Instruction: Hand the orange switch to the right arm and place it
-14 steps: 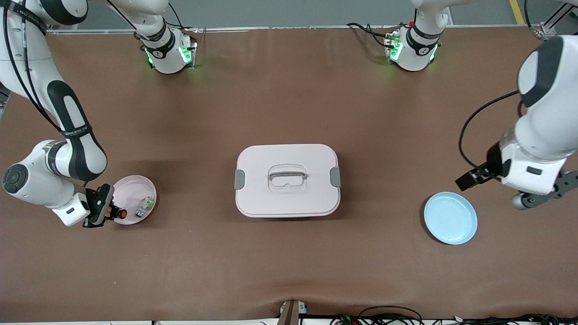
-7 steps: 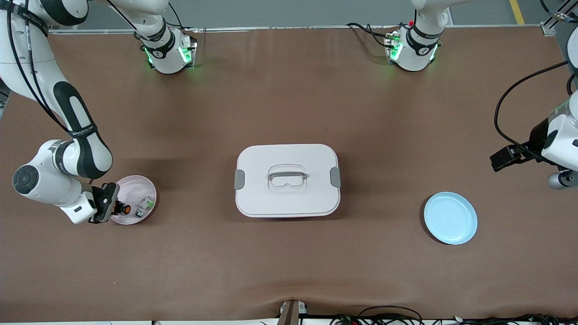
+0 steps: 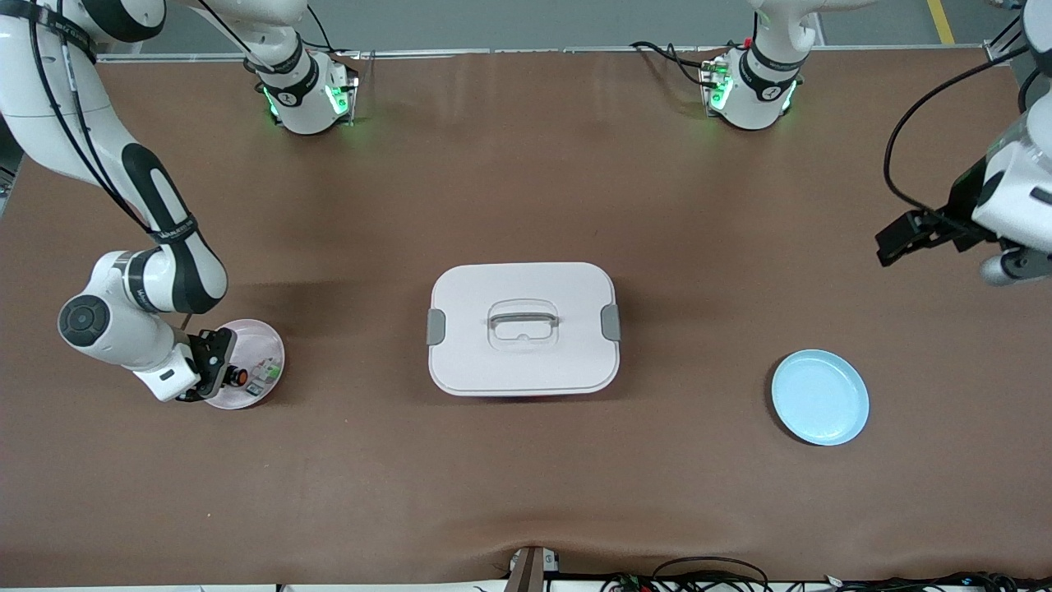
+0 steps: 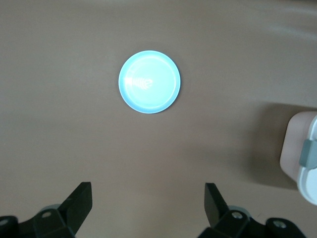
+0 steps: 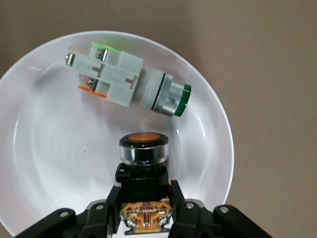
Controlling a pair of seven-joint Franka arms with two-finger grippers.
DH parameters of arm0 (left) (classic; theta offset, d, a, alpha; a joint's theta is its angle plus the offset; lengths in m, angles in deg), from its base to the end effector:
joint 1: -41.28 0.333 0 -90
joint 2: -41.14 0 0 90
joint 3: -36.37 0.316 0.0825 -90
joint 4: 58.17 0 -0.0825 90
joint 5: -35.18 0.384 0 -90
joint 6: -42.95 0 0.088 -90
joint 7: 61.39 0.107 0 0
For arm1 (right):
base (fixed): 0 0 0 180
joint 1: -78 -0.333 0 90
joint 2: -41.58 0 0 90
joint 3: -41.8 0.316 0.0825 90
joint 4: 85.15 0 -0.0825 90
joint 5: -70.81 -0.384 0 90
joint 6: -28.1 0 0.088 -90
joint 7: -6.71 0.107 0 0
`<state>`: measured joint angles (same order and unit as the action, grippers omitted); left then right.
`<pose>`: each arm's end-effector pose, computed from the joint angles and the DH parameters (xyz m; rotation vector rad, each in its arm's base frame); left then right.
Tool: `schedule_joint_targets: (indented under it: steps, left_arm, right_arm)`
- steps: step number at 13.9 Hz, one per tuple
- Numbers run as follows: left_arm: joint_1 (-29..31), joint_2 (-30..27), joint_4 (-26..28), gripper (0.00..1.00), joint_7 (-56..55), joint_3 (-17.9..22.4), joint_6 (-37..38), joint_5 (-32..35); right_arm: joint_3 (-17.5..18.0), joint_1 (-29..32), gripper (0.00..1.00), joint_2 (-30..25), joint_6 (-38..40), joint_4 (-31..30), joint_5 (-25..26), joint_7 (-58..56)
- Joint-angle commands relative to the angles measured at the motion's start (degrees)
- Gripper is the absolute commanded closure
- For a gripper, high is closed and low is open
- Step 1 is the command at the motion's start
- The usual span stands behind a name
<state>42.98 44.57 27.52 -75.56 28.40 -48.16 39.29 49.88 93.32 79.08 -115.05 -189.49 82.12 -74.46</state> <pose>0.5731 -0.0528 0.6285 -3.0772 -0.2129 -0.0709 0.6454 -0.0866 0.1813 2.3490 2.0116 -0.0010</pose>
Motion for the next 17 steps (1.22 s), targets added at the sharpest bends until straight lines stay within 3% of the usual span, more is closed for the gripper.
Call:
schedule_joint_targets:
  steps: [1,5,6,12,17]
  left_arm:
    - [-0.73,-7.28,9.22,0.00,4.05,2.25,-3.72,-1.39]
    - [-1.09,-7.12,7.65,0.00,3.71,1.82,-0.93,-1.22]
    - [-1.09,-7.12,7.65,0.00,3.88,1.64,0.39,-1.21]
    - [-0.74,-7.21,7.74,0.00,3.71,0.85,3.04,-1.13]
    - [-0.91,-7.55,7.56,0.00,3.62,0.58,3.57,-1.13]
  right_arm:
    - [-0.26,-0.12,1.00,-1.82,-0.55,-2.44,1.43,1.89]
    - [-0.17,-0.03,1.00,-1.82,-0.47,-2.35,1.43,2.15]
    - [-0.17,0.23,0.01,-1.90,-0.29,-2.27,1.43,3.11]
    - [-0.08,0.15,0.00,-3.13,0.76,-1.56,1.26,3.64]
    - [0.18,0.06,0.00,-8.75,13.67,0.81,1.08,12.95]
